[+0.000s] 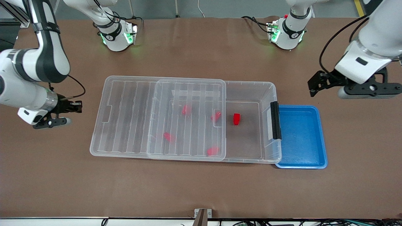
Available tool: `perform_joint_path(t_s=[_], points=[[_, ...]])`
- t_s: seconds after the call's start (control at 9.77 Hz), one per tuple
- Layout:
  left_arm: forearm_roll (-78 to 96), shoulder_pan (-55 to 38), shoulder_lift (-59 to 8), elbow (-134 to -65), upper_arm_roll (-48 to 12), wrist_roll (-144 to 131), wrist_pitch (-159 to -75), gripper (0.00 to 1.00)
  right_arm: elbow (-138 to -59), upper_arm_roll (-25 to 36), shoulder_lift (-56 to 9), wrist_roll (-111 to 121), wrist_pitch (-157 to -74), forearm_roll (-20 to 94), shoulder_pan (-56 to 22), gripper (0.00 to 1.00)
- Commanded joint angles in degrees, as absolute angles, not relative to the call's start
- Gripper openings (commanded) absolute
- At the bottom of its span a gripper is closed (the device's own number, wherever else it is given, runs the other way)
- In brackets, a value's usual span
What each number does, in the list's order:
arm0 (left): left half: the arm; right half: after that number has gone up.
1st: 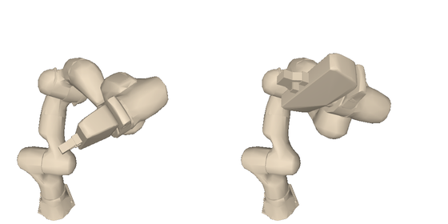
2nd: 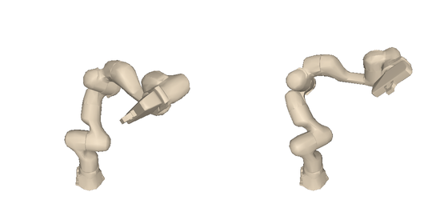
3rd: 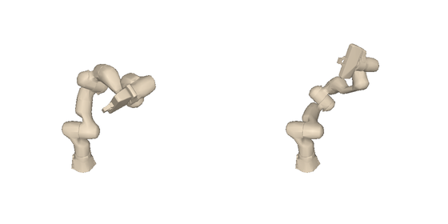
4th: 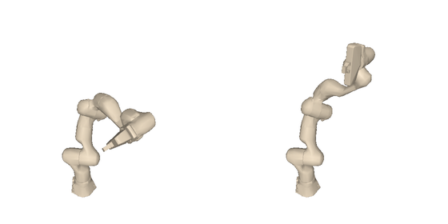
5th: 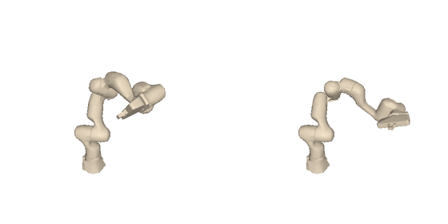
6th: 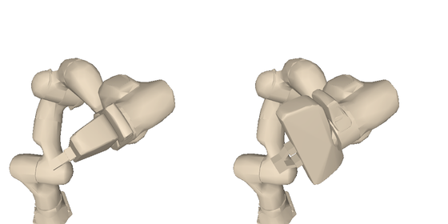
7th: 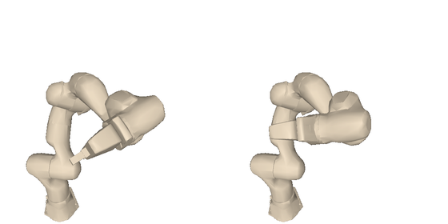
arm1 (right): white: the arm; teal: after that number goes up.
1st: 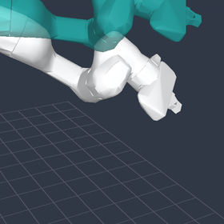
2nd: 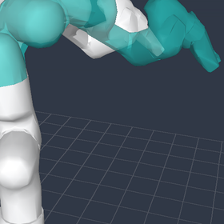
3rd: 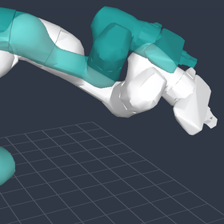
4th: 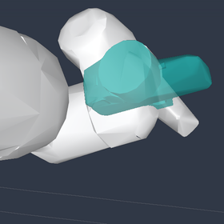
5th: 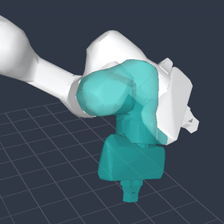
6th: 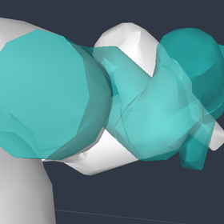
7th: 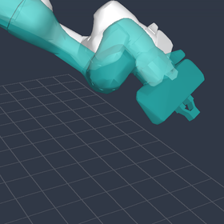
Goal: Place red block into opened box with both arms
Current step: 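Retract the left arm while the right gripper returns to the lid edge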
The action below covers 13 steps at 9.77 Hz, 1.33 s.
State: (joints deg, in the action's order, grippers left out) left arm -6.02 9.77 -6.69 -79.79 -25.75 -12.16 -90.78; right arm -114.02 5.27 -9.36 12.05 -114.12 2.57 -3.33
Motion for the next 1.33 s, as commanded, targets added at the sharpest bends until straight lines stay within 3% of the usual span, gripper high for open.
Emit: perform_joint_path(t_s=[0.0, 0.31, 0.72, 1.23], points=[[-4.22, 4.6, -2.91, -85.41, -17.01, -5.84, -90.53, 1.0, -118.21, 5.28, -8.43, 13.1, -116.54, 6.22, -3.6, 0.0], [-1.14, 0.1, 1.21, -89.02, -7.14, 0.08, -90.62, 1.0, -117.78, 5.18, -9.84, 12.75, -116.45, 10.88, -6.23, 0.0], [-0.09, 0.79, 3.78, -90.0, -6.77, 0.88, -87.73, 1.0, -115.41, 4.31, -11.6, 8.46, -116.02, 14.41, -10.18, 0.0], [0.0, 0.7, 4.66, -89.39, -6.68, 1.49, -84.91, 1.0, -110.31, -2.89, -15.2, -2.62, -115.75, 14.41, -10.9, 0.0]])
